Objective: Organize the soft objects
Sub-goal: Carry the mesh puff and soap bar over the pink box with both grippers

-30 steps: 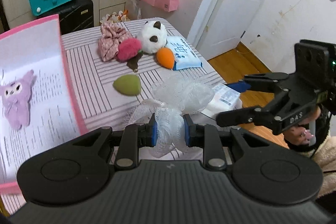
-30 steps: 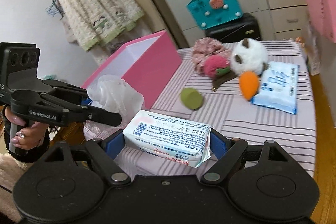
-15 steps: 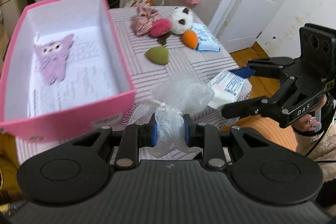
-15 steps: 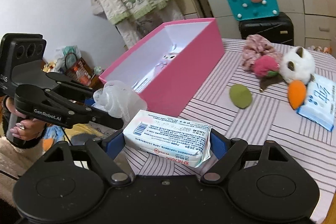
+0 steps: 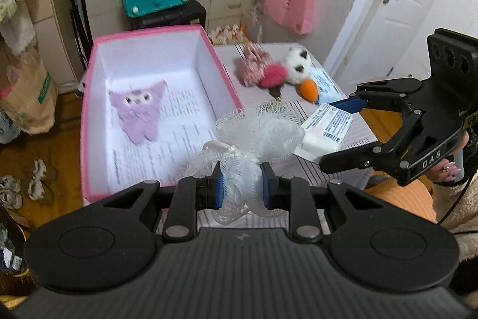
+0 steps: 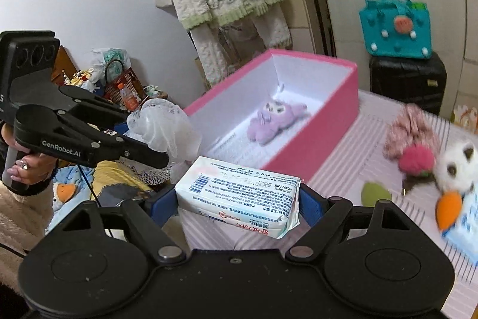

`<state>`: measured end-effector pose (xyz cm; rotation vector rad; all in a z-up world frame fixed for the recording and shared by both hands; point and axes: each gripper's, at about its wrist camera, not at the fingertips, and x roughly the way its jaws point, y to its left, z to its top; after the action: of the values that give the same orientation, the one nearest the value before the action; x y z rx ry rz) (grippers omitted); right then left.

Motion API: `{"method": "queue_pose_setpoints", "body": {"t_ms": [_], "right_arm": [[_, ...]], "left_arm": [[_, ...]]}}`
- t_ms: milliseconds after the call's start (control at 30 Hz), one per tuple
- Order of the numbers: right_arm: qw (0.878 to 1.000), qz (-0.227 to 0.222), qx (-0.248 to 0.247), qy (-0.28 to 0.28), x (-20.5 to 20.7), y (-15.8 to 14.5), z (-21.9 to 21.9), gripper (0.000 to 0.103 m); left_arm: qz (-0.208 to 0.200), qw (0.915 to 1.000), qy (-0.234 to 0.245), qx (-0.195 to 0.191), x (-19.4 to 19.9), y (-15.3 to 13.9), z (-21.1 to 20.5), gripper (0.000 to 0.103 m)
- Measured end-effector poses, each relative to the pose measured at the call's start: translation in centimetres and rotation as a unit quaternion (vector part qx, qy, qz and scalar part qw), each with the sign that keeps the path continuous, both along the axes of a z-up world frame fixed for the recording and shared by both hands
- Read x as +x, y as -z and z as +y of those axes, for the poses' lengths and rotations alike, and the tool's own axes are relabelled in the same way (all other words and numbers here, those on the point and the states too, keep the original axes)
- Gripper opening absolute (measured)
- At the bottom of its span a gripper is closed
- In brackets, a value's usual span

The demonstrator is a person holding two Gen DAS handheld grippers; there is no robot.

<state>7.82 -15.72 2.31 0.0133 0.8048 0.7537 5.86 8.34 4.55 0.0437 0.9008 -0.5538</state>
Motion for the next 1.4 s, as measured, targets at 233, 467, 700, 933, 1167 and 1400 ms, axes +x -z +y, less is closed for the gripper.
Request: {"method": "queue_pose_setpoints", "body": {"t_ms": [233,467,700,933,1167,1400], "right_arm": [[0.995,-0.090,-0.044,-0.004,3.5,-1.3,2.9,0.087],[0.980,-0.145,-0.130,-0.037,9.3,-1.3,5.6,0.087],[0.965,-0.114,-0.218,-0.096,15.5,0.8,7.7,0.087],[0.947,-0.079,-0.263,-0.164,19.6,2.8,8.5,0.087],[0.895,-0.088,-0.359,-0.248,20.4,5.1,12.0,0.087],[0.865,-0.078,-0.405,-0.284,21.6,7.1,13.3,0.088]], "left_arm": [[-0.026,0.9994,-0.023,-0.009,4.5,0.5,1.4,0.023],[-0.002,0.9993,-0.038,0.000,11.5,2.3,1.6,0.023],[0.079,0.9956,-0.049,-0.014,18.4,5.8,1.5,0.023],[0.122,0.9908,-0.059,-0.009,22.6,8.3,0.9,0.023],[0.143,0.9876,-0.063,-0.018,25.4,9.9,0.4,0.023],[0.125,0.9897,-0.066,-0.024,26.7,10.6,-0.1,0.024]]}}
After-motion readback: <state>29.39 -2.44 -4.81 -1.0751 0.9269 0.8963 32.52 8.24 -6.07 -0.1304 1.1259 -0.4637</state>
